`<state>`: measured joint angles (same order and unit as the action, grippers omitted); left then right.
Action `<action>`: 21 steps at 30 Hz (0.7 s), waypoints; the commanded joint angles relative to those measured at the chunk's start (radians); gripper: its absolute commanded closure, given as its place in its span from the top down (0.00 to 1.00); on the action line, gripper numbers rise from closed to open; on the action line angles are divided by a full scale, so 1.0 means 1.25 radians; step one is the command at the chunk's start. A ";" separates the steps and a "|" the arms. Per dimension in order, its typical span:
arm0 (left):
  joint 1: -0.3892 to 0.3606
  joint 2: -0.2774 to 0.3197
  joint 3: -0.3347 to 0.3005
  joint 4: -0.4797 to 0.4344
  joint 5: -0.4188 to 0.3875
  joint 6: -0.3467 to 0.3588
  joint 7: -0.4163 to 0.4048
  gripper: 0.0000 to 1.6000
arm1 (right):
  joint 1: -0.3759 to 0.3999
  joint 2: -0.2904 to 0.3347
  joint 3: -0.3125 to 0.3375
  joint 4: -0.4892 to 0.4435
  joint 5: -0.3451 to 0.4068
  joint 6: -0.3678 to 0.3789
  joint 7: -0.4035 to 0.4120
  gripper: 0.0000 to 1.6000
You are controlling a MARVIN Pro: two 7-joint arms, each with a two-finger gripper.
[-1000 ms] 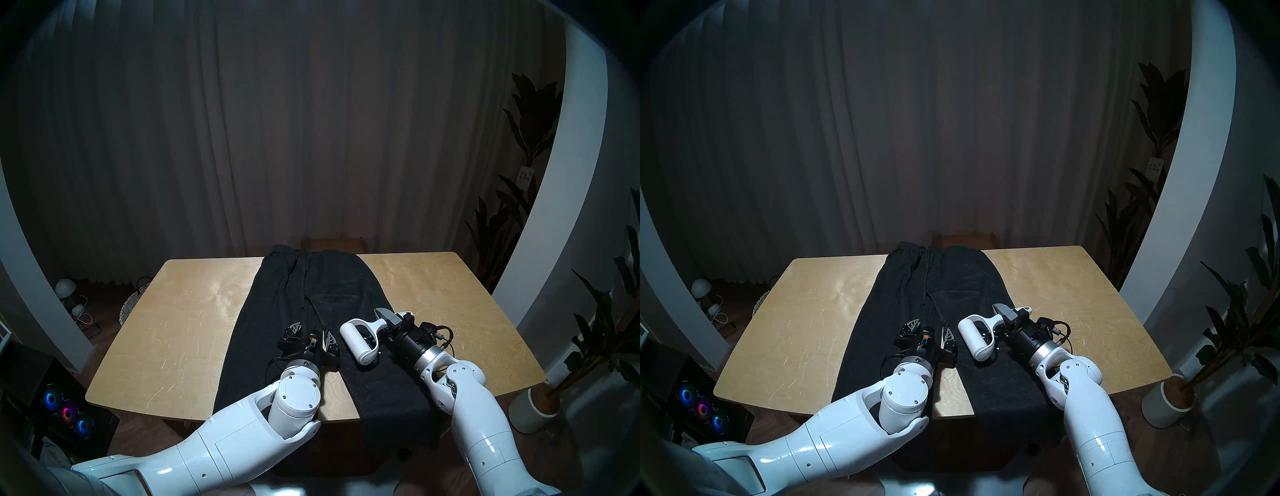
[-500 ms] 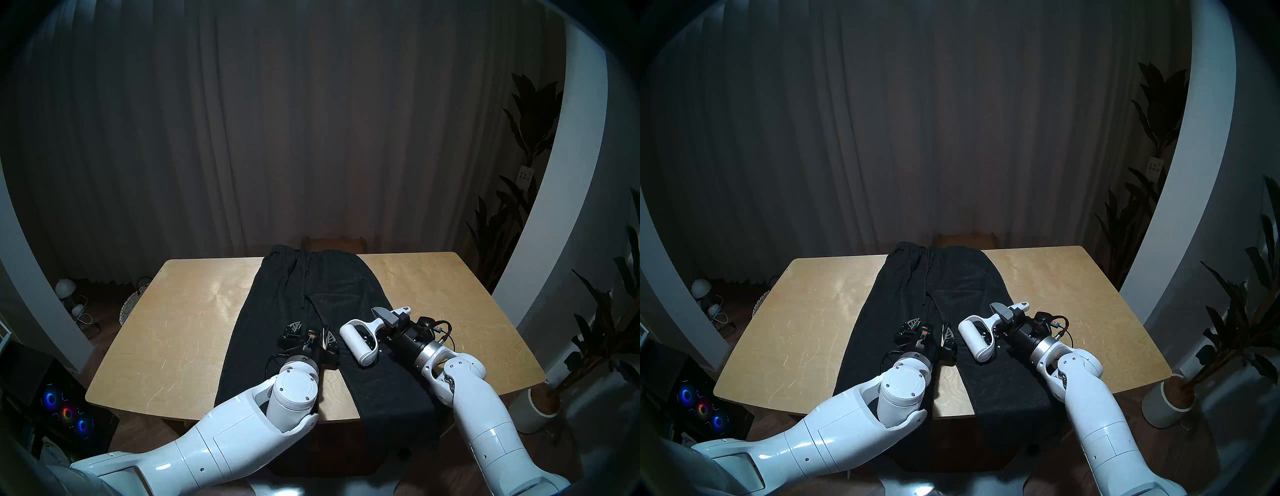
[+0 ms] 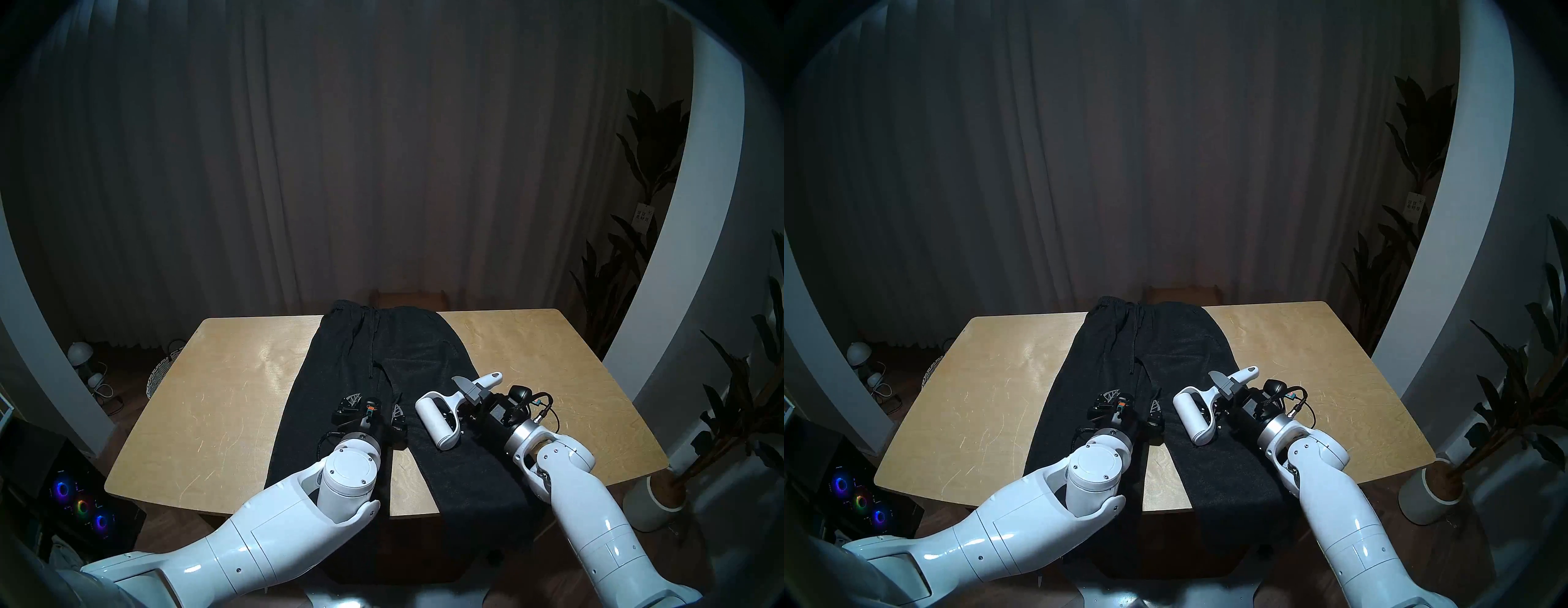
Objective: Remove lint and debris from pants with a lint roller
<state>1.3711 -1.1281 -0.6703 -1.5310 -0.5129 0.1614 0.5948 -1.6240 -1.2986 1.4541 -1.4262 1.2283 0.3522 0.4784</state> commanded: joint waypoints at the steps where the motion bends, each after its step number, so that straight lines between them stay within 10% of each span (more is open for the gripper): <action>1: 0.007 0.047 -0.013 -0.025 -0.016 -0.022 -0.043 1.00 | -0.026 -0.012 -0.001 -0.065 -0.032 -0.044 -0.048 0.00; 21: -0.004 0.052 0.008 -0.025 -0.021 0.027 -0.077 1.00 | -0.039 0.021 0.021 -0.065 -0.055 -0.059 -0.060 0.00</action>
<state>1.3761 -1.0547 -0.6676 -1.5774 -0.5453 0.1720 0.4949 -1.6848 -1.3006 1.4630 -1.5246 1.1544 0.2763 0.3666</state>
